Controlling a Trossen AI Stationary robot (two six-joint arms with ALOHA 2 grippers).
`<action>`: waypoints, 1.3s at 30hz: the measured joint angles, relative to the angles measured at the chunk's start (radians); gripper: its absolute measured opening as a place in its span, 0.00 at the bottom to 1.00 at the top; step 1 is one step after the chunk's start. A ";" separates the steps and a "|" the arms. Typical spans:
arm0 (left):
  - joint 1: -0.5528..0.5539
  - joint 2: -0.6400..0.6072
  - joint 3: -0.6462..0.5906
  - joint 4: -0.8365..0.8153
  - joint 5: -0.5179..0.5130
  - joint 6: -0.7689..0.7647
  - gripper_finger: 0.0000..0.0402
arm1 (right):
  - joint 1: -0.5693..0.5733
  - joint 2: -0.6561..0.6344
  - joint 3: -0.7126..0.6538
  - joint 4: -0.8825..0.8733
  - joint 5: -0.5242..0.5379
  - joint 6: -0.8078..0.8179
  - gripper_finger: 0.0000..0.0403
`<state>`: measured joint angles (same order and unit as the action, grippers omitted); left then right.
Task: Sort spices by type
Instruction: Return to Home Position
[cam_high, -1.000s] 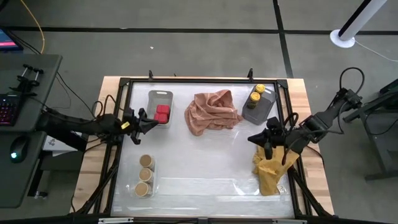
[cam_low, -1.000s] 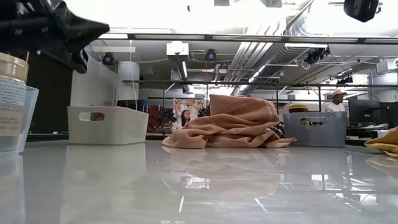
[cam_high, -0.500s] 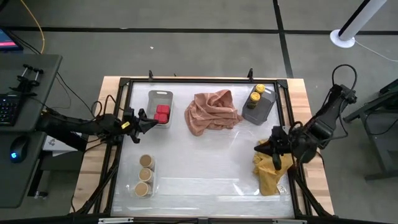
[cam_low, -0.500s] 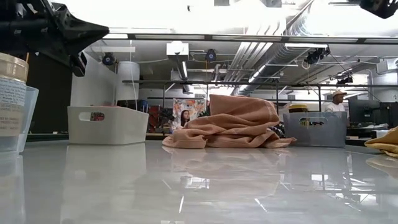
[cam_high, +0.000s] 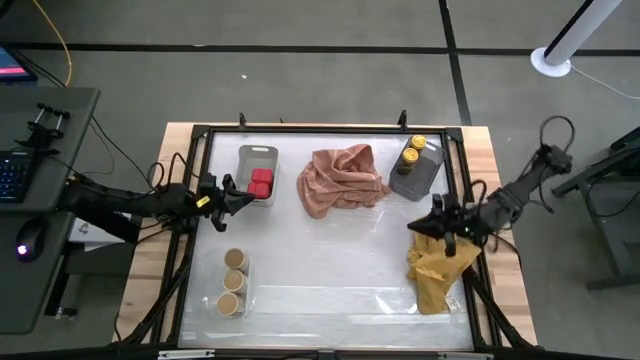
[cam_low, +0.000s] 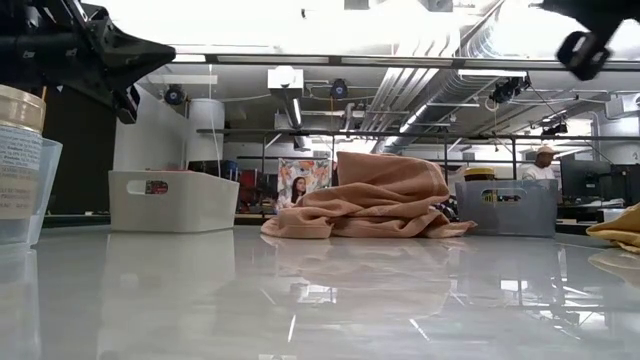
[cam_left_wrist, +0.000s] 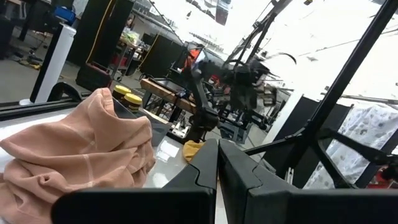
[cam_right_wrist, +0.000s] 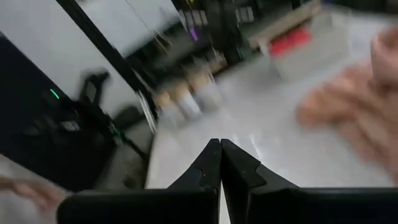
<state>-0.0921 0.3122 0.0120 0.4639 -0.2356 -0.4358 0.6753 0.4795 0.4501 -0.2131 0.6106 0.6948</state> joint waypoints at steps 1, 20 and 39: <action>0.000 0.000 0.000 0.000 0.000 0.000 0.00 | -0.047 -0.036 -0.029 0.060 -0.040 -0.051 0.00; 0.000 0.000 0.000 -0.004 0.000 0.001 0.00 | -0.640 -0.136 -0.087 0.173 -0.672 -0.382 0.00; 0.000 0.000 0.001 -0.004 0.000 0.001 0.00 | -0.630 -0.147 -0.440 0.615 -0.638 -0.313 0.00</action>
<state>-0.0921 0.3122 0.0128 0.4596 -0.2356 -0.4343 0.0452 0.3325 0.0098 0.4018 -0.0277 0.3820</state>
